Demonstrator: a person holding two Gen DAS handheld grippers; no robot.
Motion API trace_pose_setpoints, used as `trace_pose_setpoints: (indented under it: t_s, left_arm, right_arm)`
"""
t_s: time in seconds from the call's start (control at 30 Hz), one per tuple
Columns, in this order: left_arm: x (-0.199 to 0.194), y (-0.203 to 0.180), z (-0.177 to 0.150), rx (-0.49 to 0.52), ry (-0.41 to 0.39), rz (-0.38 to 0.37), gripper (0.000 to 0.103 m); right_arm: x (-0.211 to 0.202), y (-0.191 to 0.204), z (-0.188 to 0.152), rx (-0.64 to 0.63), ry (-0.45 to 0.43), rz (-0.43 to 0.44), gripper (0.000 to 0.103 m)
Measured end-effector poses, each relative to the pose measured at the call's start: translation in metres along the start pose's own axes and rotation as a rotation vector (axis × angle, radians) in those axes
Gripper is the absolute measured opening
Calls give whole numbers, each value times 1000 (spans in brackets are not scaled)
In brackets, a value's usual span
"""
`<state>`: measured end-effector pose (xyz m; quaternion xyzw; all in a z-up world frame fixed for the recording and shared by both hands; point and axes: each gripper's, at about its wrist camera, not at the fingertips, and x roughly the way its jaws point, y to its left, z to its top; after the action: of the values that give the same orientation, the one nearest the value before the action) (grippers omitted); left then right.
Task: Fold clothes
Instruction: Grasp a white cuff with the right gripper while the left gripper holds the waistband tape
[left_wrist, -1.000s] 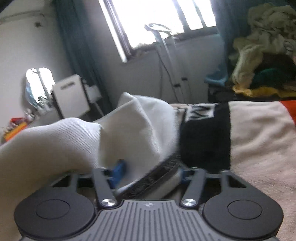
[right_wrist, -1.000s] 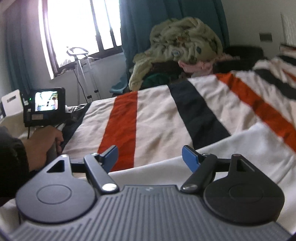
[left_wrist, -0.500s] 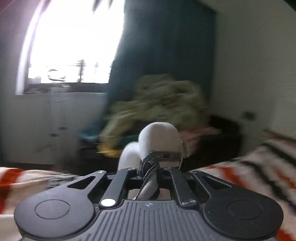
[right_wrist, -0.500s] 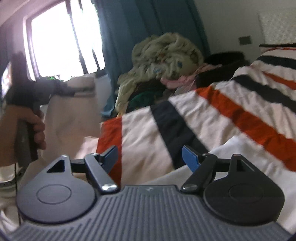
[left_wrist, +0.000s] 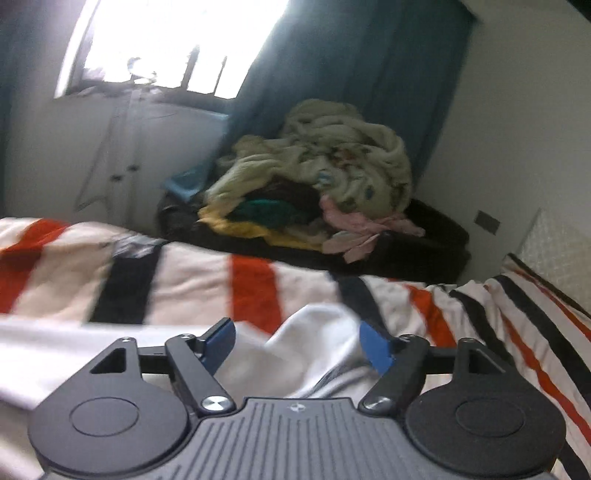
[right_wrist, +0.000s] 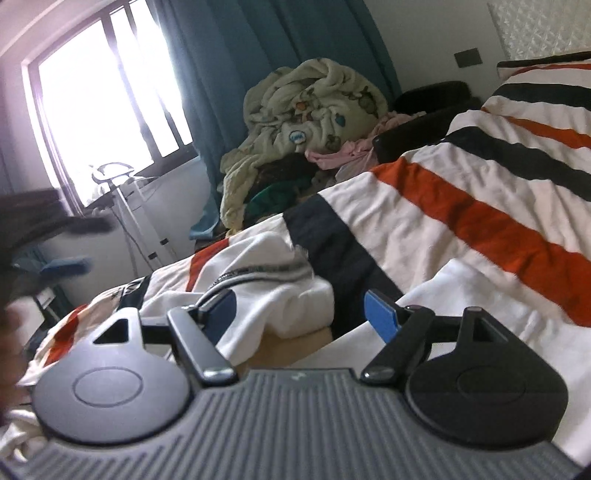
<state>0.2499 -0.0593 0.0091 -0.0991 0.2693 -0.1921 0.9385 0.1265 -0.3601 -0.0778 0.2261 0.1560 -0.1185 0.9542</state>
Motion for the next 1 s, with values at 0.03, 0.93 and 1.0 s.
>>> trace_pose_setpoints:
  t_s: [0.03,0.93,1.0]
  left_arm:
    - [-24,16,-7,-21,9,26,81]
    - [-106,315,-108,-968,-54,52,64]
    - [-102,319,-110,-986,-59,70,57]
  right_arm:
    - [-1,0,0,3,5,5,79]
    - [133,-38,-16,726,424,256,79]
    - [149,-37,-11,708,406,231,78]
